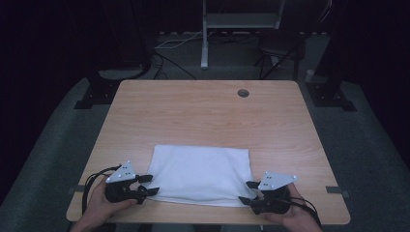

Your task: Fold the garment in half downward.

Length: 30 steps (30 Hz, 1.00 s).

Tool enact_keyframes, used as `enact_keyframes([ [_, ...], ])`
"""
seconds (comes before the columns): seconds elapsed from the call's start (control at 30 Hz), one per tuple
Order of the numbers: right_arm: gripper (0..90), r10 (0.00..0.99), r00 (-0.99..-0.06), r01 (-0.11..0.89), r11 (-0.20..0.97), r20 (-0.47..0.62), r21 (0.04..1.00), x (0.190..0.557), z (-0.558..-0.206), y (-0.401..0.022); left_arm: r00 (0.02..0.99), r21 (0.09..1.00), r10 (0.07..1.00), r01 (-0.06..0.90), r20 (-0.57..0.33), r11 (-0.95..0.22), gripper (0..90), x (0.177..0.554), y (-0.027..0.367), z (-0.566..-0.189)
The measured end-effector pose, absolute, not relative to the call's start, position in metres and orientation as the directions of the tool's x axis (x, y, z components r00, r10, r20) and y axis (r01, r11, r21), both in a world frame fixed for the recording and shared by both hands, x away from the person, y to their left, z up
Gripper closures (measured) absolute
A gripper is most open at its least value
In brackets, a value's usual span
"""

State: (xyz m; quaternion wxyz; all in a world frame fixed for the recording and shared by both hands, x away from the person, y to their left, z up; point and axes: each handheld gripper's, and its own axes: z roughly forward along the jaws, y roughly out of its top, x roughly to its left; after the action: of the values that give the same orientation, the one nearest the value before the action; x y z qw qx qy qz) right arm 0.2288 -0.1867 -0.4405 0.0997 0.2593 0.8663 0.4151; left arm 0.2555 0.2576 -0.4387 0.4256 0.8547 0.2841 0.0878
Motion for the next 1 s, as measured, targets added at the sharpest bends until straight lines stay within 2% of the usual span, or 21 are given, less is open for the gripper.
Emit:
enact_keyframes([
  [0.13,42.9,0.530,-0.845,0.386,0.514,0.070,0.766,0.230,-0.444,-0.186,0.818,0.775,0.568,0.415,-0.089,-0.477,46.4,0.257,0.256,-0.440],
  [0.63,43.8,0.564,-0.826,0.382,0.547,0.009,0.745,0.250,-0.442,-0.186,0.817,0.760,0.574,0.402,-0.046,-0.511,47.8,0.280,0.244,-0.439],
  [1.0,43.6,0.596,-0.803,0.405,0.535,0.008,0.742,0.272,-0.442,-0.194,0.805,0.770,0.592,0.408,-0.048,-0.492,47.9,0.302,0.235,-0.440],
])
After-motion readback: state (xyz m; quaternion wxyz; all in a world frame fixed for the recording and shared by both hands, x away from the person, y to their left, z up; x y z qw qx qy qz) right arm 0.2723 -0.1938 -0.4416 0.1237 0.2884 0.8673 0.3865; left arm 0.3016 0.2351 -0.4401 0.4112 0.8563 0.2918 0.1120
